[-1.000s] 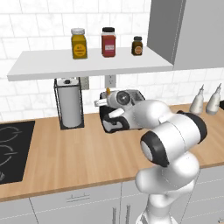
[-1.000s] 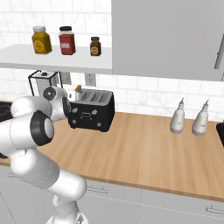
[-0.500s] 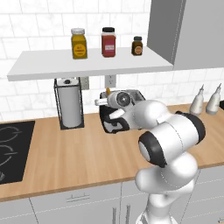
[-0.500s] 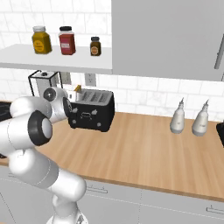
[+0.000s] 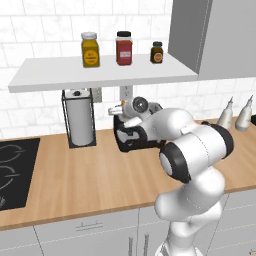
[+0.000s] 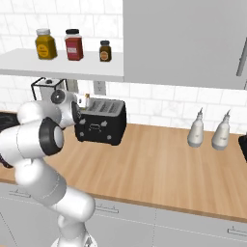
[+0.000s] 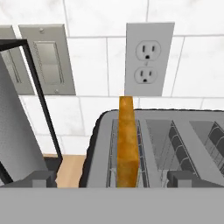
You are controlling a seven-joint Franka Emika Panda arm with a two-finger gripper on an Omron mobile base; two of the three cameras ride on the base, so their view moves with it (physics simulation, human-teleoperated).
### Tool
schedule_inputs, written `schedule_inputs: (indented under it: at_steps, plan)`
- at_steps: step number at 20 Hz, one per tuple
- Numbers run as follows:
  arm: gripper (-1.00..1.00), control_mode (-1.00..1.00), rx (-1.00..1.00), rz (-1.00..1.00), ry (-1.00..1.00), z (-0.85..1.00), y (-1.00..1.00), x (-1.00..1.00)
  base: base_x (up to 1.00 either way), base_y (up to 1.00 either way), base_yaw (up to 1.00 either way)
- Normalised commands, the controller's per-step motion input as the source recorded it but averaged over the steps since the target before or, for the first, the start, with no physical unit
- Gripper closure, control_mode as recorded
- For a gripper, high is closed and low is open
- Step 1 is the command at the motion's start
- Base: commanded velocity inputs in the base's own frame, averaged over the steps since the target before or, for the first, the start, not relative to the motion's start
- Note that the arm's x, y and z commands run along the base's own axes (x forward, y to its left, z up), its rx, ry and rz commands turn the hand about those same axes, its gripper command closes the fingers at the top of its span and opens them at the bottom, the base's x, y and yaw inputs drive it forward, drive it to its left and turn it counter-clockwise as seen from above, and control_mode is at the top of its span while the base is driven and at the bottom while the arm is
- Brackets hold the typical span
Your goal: Start the toaster. Once the lever pops up, take the bread to the plate on the dining counter.
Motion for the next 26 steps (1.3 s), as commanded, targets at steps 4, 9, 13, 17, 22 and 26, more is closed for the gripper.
schedule_inputs:
  at_steps: [4,9,13,17,22,26]
  plan:
    - [-1.00,-1.00,0.00,0.00,0.05,0.00,-0.05,0.19,0.00,0.00,0.00]
    - [-1.00,-1.00,0.00,0.00,0.00,0.00,-0.01,0.00,0.00,0.00,0.00]
    - [-1.00,-1.00,0.00,0.00,0.00,0.00,0.00,0.23,0.00,0.00,0.00]
    - [-1.00,-1.00,0.00,0.00,0.00,0.00,0.00,0.29,0.00,0.00,0.00]
    - [-1.00,-1.00,0.00,0.00,0.00,-0.11,0.00,0.02,0.00,0.00,0.00]
    - [-1.00,-1.00,0.00,0.00,0.00,-0.21,0.00,0.00,0.00,0.00,0.00]
